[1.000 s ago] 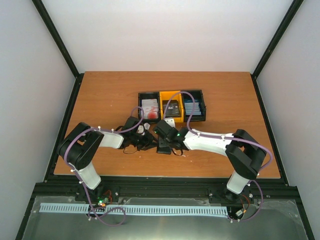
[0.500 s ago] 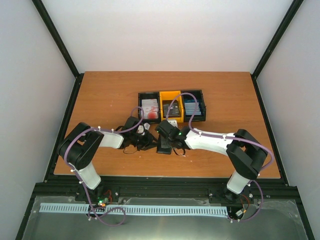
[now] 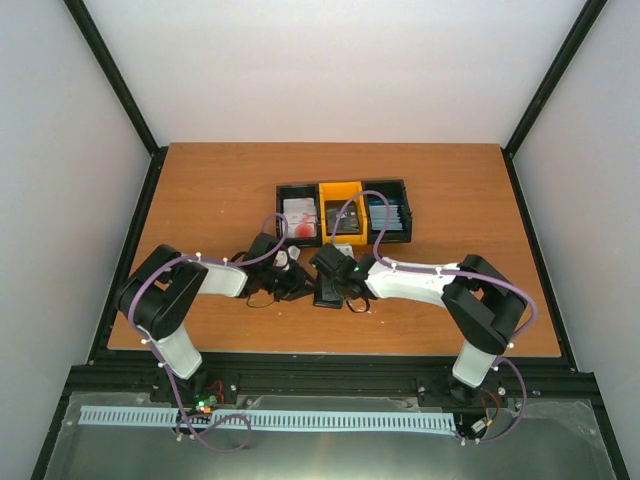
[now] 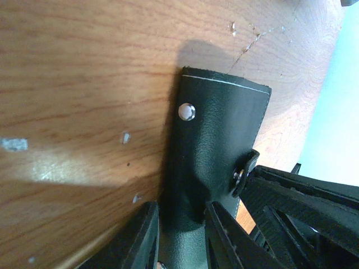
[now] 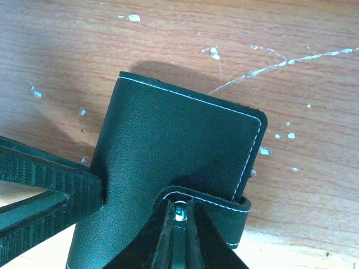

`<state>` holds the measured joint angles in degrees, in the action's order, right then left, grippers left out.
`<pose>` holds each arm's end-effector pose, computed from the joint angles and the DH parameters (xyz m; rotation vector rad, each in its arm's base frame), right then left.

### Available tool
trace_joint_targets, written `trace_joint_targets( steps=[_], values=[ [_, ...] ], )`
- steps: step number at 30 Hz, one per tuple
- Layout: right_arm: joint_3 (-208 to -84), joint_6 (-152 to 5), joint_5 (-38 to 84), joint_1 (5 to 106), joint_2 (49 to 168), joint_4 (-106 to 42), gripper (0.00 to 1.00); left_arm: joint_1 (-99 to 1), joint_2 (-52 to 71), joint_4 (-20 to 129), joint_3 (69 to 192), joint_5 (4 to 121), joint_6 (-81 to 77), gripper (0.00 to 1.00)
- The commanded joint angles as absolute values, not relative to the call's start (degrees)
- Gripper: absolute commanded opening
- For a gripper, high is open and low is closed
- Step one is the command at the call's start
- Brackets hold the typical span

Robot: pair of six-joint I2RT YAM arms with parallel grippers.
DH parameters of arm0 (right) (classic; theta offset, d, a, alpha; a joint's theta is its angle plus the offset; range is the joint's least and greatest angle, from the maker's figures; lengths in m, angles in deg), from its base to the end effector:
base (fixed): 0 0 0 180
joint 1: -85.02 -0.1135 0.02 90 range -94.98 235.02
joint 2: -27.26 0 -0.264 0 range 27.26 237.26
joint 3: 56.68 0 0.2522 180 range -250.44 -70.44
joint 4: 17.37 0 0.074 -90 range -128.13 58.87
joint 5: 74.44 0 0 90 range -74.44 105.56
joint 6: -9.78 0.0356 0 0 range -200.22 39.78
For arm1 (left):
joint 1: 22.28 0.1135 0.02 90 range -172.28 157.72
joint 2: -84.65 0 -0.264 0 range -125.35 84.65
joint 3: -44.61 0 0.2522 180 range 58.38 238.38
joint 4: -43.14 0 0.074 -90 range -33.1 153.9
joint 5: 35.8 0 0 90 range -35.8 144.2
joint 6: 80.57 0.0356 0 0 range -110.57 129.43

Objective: Put the credit cards into the card holder
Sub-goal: Close the card holder at the center of the board.

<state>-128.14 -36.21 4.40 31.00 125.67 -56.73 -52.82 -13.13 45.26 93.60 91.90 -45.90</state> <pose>0.1978 0.2607 0.1606 -0.1814 2.7089 0.2558 0.2355 -0.1642 0.1060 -0.2656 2.7666 -1.3568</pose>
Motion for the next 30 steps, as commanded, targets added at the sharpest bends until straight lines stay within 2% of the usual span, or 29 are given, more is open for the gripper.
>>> trace_joint_targets(
  steps=[1,30],
  values=[
    [-127.2,-35.6,4.8,31.3,126.5,-55.8,0.08,-52.5,-14.8,50.1,93.2,89.0,-44.8,0.25],
    [-130.0,-37.4,2.4,31.7,125.2,-56.5,0.11,-52.5,-14.6,50.0,92.9,88.9,-44.8,0.26]
  ],
)
